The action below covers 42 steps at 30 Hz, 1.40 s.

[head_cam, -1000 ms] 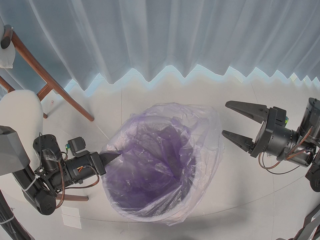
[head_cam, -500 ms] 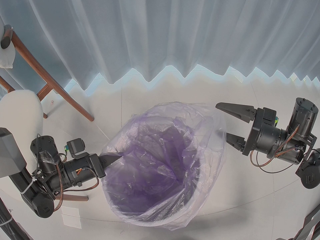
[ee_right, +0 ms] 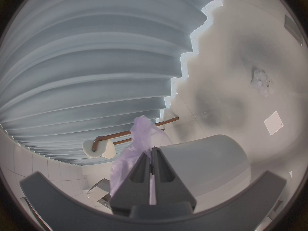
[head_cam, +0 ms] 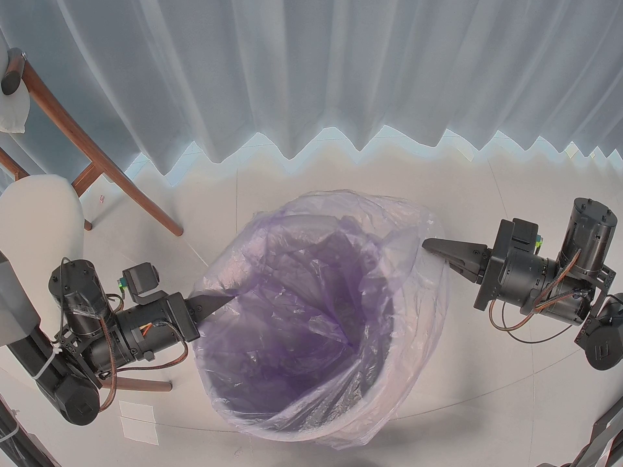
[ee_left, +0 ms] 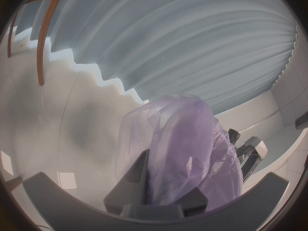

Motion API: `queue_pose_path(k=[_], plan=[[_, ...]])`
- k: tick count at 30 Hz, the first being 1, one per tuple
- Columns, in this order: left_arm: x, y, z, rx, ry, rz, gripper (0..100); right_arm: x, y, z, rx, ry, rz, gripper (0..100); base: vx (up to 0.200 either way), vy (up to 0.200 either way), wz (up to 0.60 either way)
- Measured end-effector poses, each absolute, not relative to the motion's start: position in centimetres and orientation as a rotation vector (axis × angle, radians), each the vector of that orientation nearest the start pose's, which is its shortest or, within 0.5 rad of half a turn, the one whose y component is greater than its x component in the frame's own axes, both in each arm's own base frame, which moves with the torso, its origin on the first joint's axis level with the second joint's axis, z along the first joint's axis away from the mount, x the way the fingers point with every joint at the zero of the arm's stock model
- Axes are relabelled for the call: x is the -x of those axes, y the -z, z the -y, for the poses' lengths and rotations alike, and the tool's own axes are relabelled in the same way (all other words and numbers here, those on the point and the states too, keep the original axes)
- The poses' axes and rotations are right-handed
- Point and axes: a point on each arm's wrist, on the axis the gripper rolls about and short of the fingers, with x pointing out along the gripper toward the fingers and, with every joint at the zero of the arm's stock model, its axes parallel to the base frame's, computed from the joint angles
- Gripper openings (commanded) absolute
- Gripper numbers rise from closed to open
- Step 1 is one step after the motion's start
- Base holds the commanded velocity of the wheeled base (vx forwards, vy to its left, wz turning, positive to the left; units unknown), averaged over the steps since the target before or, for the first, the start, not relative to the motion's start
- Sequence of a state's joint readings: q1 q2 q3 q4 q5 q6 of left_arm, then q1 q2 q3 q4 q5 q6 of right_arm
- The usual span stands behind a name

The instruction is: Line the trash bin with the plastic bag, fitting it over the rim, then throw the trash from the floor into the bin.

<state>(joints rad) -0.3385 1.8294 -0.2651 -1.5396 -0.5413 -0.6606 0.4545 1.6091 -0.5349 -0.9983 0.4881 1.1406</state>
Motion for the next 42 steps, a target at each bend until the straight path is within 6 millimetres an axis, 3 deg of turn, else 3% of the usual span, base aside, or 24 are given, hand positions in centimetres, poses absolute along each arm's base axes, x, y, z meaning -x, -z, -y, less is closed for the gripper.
queue_pose_path(k=[8, 22, 23, 35, 42], plan=[[-22.3, -13.4, 9.3, 0.699, 0.864, -0.284, 0, -23.9, -16.8, -11.6, -1.062, -0.739, -0.600, 0, 0.000, 0.000, 0.00], [-20.6, -13.9, 9.0, 0.696, 0.884, -0.274, 0, -24.4, -16.2, -10.8, -1.084, -0.692, -0.607, 0, 0.000, 0.000, 0.00], [-20.6, -13.9, 9.0, 0.696, 0.885, -0.272, 0, -24.2, -16.2, -10.8, -1.088, -0.691, -0.613, 100, 0.000, 0.000, 0.00], [-21.3, -14.2, 9.1, 0.699, 0.875, -0.255, 0, -21.0, -14.6, -9.4, -1.116, -0.640, -0.674, 100, 0.000, 0.000, 0.00], [-23.9, -14.4, 9.9, 0.833, 0.670, -0.228, 0, -18.3, -13.1, -8.2, -1.104, -0.628, -0.673, 100, 0.000, 0.000, 0.00]])
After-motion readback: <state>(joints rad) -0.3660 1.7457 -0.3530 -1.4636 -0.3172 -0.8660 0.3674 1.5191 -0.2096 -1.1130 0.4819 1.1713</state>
